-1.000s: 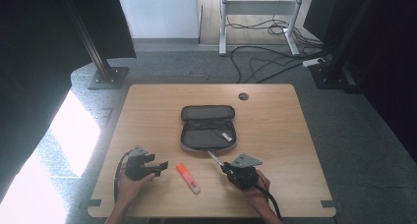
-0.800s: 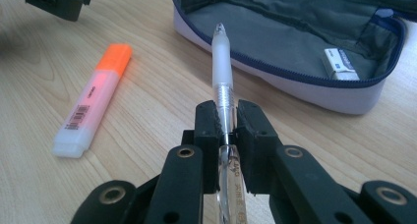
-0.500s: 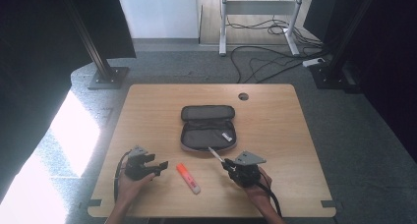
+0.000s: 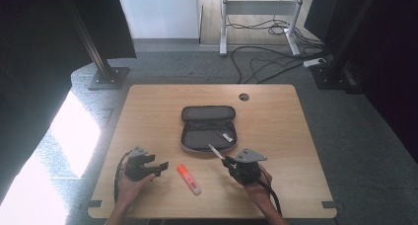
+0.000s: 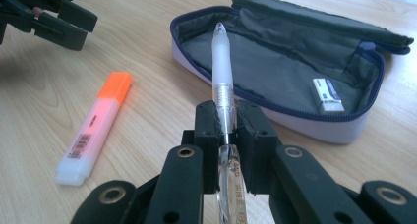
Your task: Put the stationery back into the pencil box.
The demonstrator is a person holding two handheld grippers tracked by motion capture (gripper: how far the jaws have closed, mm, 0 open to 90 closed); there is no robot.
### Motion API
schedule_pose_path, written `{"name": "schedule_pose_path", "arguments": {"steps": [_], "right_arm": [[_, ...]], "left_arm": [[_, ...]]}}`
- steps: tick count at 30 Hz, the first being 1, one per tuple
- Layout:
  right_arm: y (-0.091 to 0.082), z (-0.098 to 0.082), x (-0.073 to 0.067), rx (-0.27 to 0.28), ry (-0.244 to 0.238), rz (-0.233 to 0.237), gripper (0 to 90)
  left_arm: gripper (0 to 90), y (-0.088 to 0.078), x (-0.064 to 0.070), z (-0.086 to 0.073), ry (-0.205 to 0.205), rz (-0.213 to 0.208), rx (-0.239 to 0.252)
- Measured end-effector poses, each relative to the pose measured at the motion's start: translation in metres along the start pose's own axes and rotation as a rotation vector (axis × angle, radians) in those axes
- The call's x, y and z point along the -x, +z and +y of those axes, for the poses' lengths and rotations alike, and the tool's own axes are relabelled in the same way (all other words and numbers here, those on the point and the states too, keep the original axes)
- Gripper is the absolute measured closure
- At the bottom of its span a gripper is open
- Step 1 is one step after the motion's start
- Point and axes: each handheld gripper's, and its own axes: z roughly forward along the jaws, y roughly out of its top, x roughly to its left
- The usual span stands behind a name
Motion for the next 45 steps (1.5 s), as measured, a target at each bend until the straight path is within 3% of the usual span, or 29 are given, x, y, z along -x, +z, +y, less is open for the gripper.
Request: {"name": "schedule_pose_path", "arguments": {"steps": [6, 20, 45], "right_arm": [[0.004, 0.006, 0.002, 0.002, -0.005, -0.001, 78.8], [0.024, 0.026, 0.022, -0.017, 0.004, -0.018, 78.8], [0.035, 0.030, 0.035, -0.023, 0.032, -0.022, 78.8]], "left_arm": [[28.3, -0.001, 0.000, 0.001, 0.000, 0.000, 0.001], [28.4, -0.002, -0.001, 0.001, -0.001, -0.001, 0.003], [28.4, -0.001, -0.001, 0.001, 0.000, -0.001, -0.004]]}}
